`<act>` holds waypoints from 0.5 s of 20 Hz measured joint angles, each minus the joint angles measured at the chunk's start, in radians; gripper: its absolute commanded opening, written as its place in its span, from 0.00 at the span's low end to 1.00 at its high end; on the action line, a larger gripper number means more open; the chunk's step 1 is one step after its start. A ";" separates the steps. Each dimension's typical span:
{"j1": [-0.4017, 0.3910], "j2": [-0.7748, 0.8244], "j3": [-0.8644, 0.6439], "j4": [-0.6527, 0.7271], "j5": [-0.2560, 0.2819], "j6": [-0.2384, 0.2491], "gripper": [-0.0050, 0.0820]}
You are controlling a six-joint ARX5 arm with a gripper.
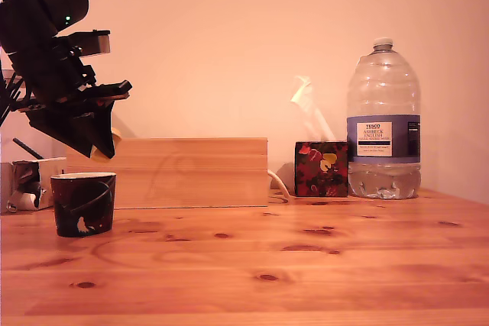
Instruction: Pick up the coffee capsules from the table one by one and drop them inside the nearest coffee cup
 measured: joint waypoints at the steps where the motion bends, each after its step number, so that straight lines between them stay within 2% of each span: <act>1: 0.000 -0.001 0.000 0.001 -0.001 -0.001 0.27; 10: 0.006 -0.002 0.000 0.031 -0.002 -0.002 0.27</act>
